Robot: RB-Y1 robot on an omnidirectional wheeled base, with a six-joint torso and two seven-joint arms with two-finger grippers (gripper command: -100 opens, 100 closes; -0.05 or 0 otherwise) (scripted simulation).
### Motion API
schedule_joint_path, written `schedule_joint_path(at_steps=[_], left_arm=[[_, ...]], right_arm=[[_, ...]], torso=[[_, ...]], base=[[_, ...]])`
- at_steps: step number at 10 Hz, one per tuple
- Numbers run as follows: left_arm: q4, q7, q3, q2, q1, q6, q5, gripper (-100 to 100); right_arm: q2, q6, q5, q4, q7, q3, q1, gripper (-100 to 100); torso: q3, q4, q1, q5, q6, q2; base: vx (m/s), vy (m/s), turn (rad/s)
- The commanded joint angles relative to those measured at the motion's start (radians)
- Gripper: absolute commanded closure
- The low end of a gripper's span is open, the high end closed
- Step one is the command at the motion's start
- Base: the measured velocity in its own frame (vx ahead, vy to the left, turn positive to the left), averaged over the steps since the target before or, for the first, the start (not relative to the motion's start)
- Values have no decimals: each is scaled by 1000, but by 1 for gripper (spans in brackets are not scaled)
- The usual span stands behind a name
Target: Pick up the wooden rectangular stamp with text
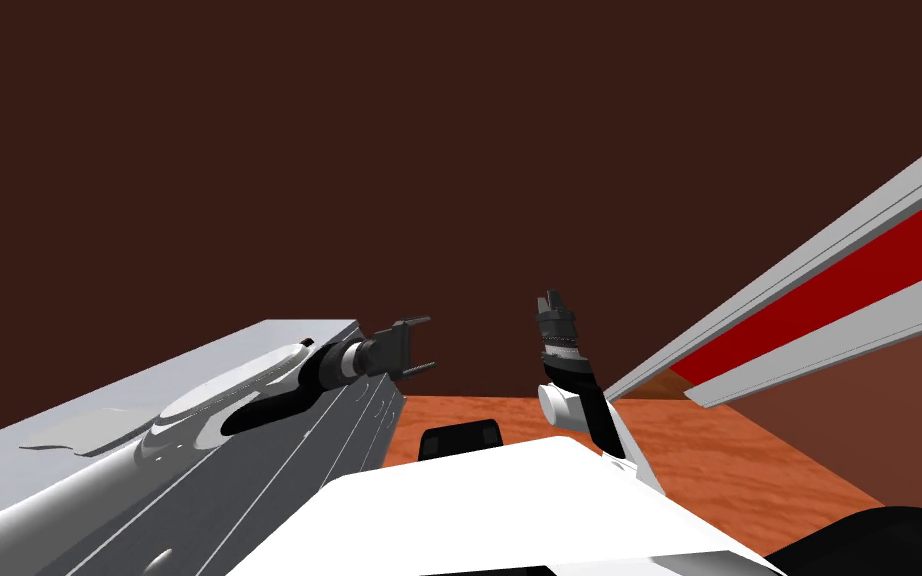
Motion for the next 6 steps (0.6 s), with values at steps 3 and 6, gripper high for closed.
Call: schedule_joint_path(at_steps=[3,6], left_arm=[[9,-86,-20,104,-51,-29,-58,-100],[14,-142,-34,180,-83,-48,-98,-100]], right_arm=[[0,0,0,0,0,0,0,0],[0,0,0,0,0,0,0,0]], torso=[[1,0,-1,0,0,1],[1,0,0,0,0,2]], base=[[45,8,-22],[35,13,-19]])
